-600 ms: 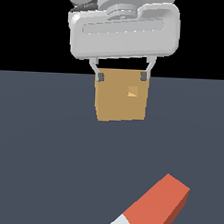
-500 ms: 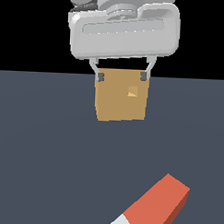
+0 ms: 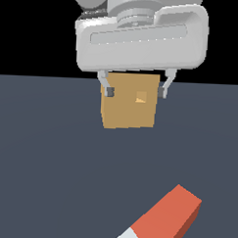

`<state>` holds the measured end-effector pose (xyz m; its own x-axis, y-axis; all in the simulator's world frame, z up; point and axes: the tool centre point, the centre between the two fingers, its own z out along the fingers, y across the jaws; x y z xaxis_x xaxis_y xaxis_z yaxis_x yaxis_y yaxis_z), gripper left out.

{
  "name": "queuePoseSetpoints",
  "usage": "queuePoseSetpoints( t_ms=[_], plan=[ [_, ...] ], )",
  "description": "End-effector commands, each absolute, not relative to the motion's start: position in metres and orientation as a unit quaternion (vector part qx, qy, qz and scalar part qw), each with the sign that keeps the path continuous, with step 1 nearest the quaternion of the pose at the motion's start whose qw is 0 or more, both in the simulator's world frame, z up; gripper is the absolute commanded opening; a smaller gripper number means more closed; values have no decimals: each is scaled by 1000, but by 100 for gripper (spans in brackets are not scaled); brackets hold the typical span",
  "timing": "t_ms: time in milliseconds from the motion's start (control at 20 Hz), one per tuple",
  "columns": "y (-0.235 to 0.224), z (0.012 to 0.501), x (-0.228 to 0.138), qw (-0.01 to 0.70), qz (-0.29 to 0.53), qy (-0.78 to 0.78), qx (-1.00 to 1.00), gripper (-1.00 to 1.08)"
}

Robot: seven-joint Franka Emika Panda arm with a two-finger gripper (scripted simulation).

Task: Insert the peg into the horizontal hole in a box.

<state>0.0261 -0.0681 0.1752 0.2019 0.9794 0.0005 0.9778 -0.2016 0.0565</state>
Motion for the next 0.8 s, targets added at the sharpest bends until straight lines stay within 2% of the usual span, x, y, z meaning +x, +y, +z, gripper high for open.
queuePoseSetpoints(
  t_ms=[0,300,750],
  plan=[
    [-87,165,29,20,16,604,796,100],
    [-151,128,28,13,9,502,865,100],
    [-228,80,2,3,2,361,932,100]
  ],
)
